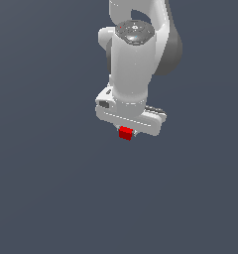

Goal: Pick up the red cube and move it to a goal position.

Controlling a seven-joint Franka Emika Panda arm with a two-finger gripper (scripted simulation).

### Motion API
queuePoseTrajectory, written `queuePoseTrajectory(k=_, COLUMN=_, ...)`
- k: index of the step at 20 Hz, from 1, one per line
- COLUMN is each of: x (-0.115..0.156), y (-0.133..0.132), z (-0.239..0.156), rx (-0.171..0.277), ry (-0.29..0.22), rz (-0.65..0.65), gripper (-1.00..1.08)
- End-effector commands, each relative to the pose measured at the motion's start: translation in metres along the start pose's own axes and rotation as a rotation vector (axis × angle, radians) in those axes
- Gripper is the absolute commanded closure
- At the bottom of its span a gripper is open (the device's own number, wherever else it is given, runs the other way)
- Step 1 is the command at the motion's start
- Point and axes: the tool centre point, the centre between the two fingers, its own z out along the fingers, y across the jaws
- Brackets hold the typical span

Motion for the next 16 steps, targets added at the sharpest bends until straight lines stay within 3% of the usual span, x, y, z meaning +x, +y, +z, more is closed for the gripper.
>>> queuePoseTrajectory(k=1, x=0.005, y=0.002, z=-0.018, rx=-0.001, ry=-0.001, rz=-0.001, gripper=1.08)
queuePoseTrajectory(k=8, x=0.014, y=0.006, z=-0.046, rx=-0.001, ry=-0.001, rz=-0.001, gripper=1.08)
queuePoseTrajectory(k=16, x=0.016, y=0.006, z=-0.049, rx=-0.001, ry=-0.001, rz=-0.001, gripper=1.08)
